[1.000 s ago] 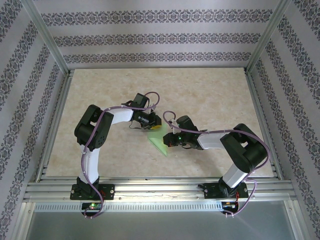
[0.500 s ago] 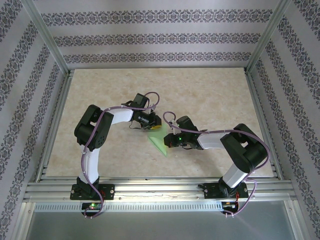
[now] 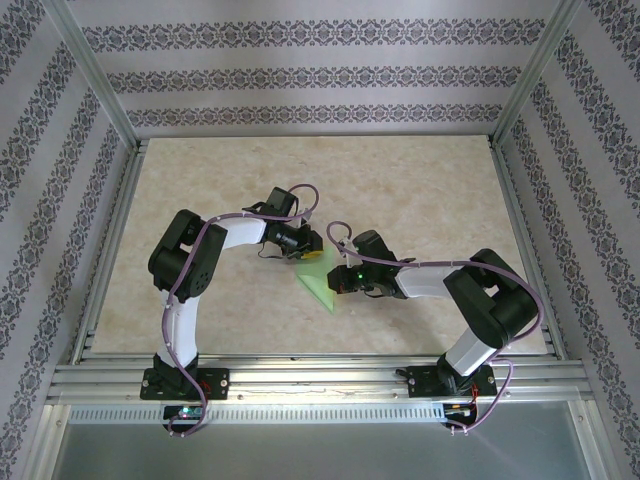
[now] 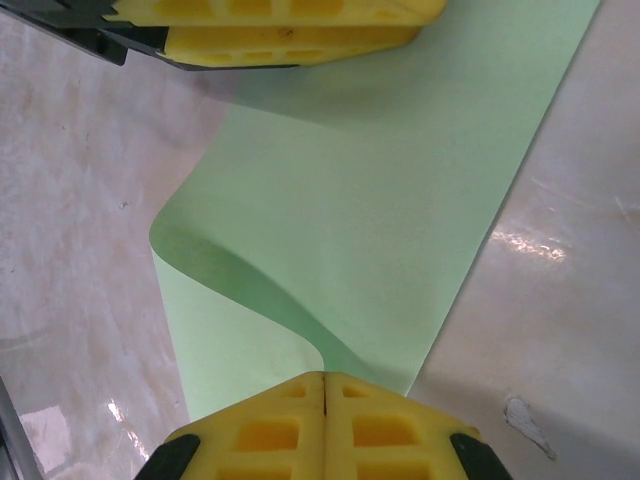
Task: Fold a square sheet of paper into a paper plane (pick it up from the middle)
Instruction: Third fold the triangle at the center of the table.
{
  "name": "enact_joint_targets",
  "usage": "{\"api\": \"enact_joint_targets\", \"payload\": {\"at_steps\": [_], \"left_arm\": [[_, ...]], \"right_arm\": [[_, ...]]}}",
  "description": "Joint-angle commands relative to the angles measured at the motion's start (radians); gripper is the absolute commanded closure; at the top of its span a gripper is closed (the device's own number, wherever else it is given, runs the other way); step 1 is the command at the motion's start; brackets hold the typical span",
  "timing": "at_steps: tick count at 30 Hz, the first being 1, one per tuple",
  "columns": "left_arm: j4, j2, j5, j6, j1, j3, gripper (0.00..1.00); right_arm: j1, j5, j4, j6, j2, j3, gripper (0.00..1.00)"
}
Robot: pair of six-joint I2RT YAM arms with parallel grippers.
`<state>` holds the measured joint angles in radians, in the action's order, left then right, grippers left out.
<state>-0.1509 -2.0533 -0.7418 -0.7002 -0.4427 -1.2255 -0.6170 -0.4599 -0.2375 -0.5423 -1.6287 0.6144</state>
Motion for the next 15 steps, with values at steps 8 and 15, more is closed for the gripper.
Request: {"api": "enact_joint_targets", "payload": {"at_steps": [8,15], "left_arm": [[-0.035,0.001,0.003,-0.01,0.008,0.021,0.78],[-0.033,0.002,0.002,-0.011,0.008,0.027,0.78]], "right_arm": [[0.008,0.0,0.038,0.038,-0.013,0.036,1.0],[0.009,0.014,0.062,0.051,-0.02,0.048,1.0]]}}
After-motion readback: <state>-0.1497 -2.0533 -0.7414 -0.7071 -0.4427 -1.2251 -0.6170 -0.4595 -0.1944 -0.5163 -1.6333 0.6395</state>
